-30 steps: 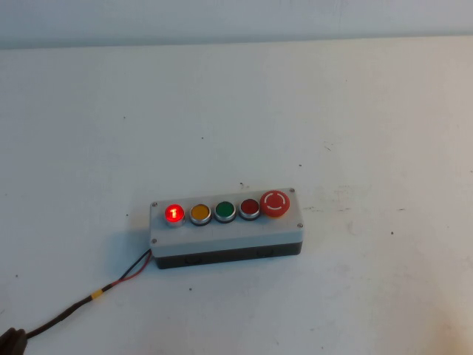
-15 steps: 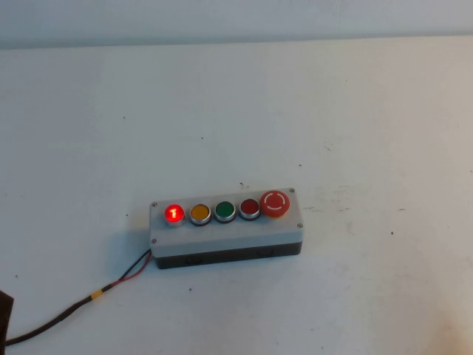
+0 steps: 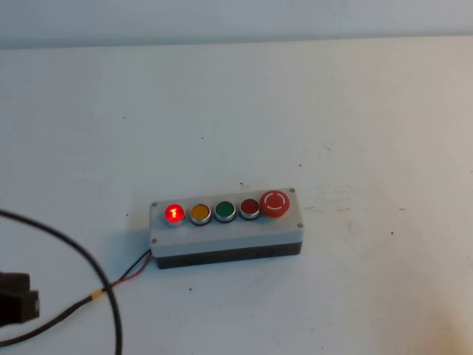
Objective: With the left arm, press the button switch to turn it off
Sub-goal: Press the button to turn off
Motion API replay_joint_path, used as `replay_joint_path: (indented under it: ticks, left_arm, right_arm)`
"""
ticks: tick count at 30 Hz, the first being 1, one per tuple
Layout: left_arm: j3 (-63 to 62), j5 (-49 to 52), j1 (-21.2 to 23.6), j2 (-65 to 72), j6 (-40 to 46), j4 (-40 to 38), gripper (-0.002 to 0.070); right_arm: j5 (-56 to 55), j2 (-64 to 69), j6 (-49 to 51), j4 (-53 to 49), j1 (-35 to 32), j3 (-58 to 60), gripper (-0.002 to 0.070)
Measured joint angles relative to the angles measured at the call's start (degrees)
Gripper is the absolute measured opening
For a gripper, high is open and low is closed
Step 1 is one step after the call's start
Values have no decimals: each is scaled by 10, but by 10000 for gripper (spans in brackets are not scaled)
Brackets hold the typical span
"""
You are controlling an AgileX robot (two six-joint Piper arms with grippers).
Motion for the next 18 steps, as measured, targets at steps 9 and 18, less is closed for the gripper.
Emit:
replay_joint_path:
  ticks: [9, 18]
  left_arm:
    - [-205, 84, -18, 296, 120, -21, -3]
    - [-355, 100, -134, 493, 128, 6, -3]
  right_arm:
    - [0, 0, 0, 0, 0, 0, -16]
    - [0, 0, 0, 0, 0, 0, -16]
